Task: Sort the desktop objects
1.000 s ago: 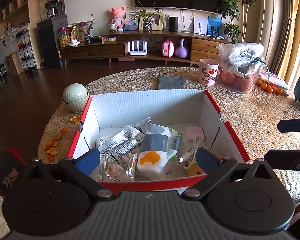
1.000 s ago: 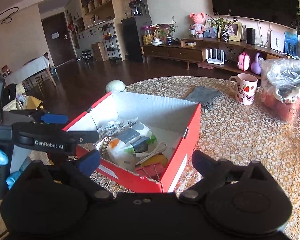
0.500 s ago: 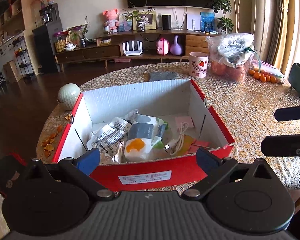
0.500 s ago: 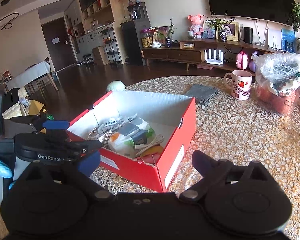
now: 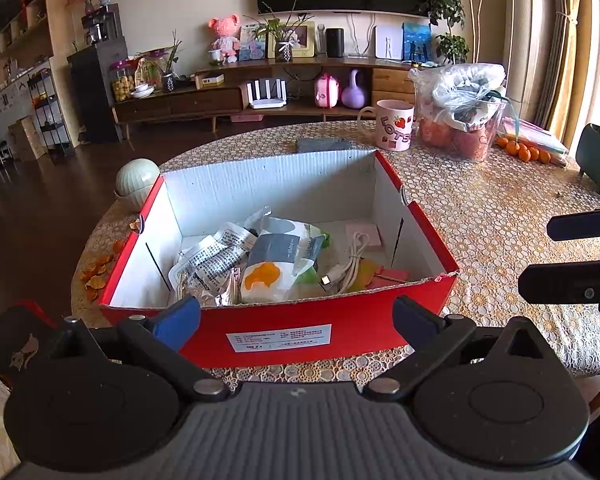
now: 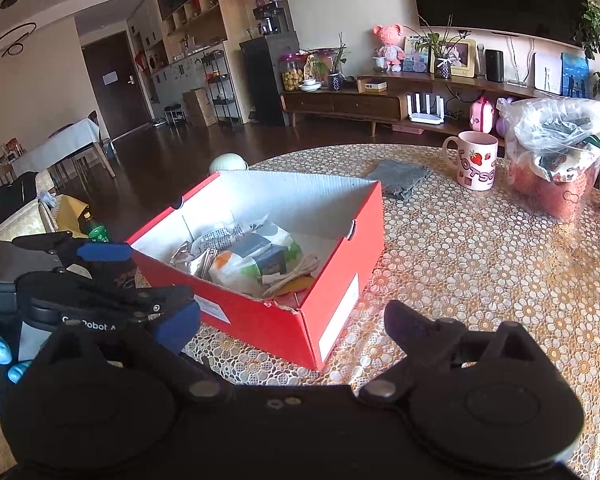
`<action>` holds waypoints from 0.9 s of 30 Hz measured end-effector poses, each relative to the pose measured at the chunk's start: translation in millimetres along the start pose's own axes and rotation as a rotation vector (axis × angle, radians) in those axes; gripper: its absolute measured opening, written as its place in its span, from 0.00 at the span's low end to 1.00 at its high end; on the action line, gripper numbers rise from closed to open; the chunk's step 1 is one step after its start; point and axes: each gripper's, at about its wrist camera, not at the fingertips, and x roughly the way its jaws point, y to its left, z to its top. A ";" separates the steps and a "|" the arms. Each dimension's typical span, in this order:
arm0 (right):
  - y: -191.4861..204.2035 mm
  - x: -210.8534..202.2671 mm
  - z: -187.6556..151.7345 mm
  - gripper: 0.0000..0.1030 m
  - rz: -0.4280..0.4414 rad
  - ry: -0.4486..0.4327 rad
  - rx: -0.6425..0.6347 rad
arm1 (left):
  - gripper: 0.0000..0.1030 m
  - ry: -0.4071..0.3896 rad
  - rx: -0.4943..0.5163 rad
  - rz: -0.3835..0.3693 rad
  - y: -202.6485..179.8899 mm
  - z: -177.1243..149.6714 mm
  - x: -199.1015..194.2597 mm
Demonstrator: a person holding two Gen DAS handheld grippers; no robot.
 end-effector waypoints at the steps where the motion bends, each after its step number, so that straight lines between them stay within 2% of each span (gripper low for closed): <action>1: -0.9 -0.3 -0.4 0.96 0.000 -0.001 0.002 | 1.00 -0.001 -0.009 -0.002 1.0 -0.2 0.2; 7: -2.5 -0.6 -0.5 0.96 -0.001 -0.005 0.005 | 1.00 -0.018 -0.037 0.008 5.1 -2.0 -0.1; 16: -2.1 0.6 -0.1 0.96 0.004 -0.005 0.000 | 1.00 -0.040 -0.009 0.054 1.9 -3.1 -3.9; 27: -6.1 -1.2 -1.5 0.96 -0.009 -0.009 0.017 | 1.00 -0.044 0.009 -0.006 -4.4 -4.9 -7.4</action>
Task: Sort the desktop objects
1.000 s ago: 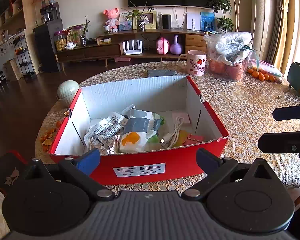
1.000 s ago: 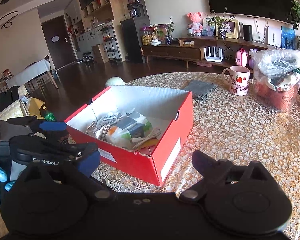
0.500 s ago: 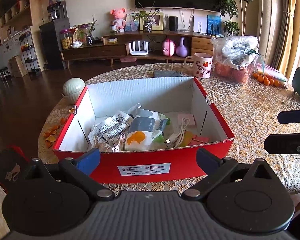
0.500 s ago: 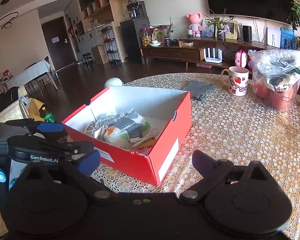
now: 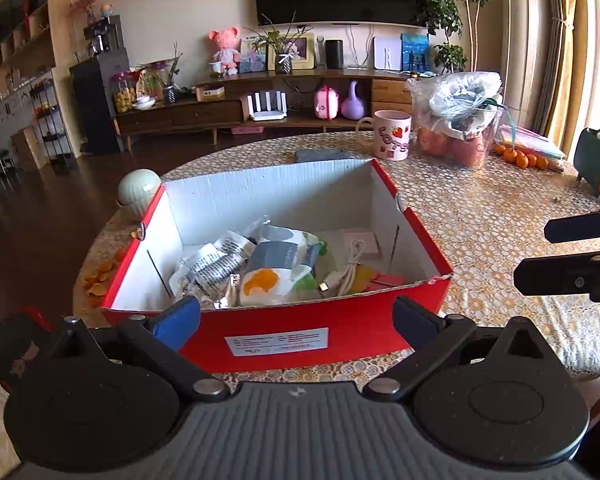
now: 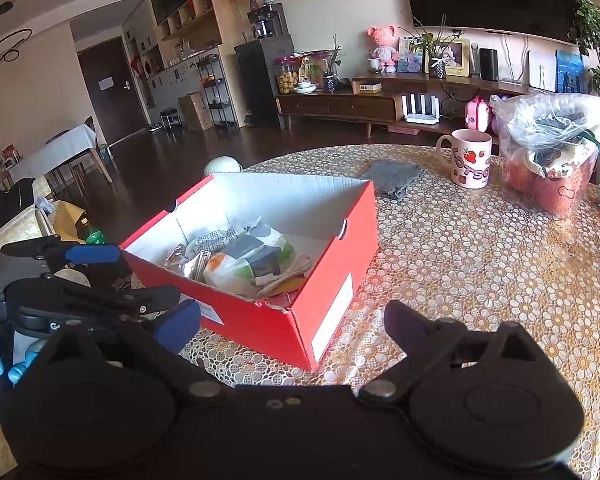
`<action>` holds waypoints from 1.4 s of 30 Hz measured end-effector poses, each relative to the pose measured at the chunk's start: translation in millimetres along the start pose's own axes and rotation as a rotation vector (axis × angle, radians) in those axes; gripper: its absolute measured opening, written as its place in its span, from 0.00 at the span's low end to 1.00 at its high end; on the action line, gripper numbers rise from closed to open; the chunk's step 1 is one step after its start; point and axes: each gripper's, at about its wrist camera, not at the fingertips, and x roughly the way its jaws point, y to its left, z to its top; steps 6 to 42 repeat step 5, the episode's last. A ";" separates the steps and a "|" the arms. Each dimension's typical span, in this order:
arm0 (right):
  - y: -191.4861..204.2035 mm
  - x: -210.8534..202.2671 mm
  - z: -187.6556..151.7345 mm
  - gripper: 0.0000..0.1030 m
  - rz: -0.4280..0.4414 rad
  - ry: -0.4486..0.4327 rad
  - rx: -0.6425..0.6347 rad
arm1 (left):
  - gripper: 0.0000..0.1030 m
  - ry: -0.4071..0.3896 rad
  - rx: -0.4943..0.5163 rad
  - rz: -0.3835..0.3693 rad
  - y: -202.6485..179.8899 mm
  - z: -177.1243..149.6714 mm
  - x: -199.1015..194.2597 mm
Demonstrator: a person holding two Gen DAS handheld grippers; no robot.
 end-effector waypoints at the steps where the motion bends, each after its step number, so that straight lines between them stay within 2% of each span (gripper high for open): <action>1: -1.6 -0.7 -0.8 0.96 -0.003 -0.001 0.004 | 1.00 0.000 -0.004 -0.006 -0.4 0.0 -0.3; 42: -10.3 -3.7 -5.9 0.96 -0.021 -0.004 0.026 | 1.00 0.001 -0.005 -0.010 -5.3 0.7 -1.4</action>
